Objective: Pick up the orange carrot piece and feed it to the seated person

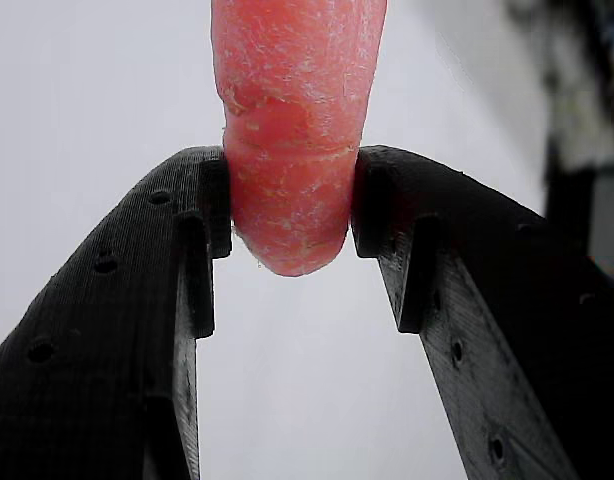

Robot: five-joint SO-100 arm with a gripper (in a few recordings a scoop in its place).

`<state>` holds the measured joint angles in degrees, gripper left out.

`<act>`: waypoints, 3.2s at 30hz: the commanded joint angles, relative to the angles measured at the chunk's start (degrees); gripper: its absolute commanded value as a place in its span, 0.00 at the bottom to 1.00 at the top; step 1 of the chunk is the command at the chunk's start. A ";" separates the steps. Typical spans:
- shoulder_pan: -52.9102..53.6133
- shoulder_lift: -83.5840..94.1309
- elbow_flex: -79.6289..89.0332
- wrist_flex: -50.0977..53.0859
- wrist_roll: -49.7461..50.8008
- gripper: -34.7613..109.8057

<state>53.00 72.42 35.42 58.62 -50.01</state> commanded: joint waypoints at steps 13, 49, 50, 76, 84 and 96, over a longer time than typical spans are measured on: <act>-15.29 -17.31 -49.92 0.18 -0.62 0.22; -42.54 -28.30 -54.84 -17.14 -17.49 0.22; -42.54 -29.09 -54.84 -19.51 -17.49 0.22; -45.62 -35.16 -53.88 -39.64 -17.49 0.22; -45.62 -35.24 -53.79 -39.46 -17.49 0.22; -45.62 -35.24 -53.79 -39.38 -17.49 0.22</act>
<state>6.68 34.63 -14.94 19.78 -67.24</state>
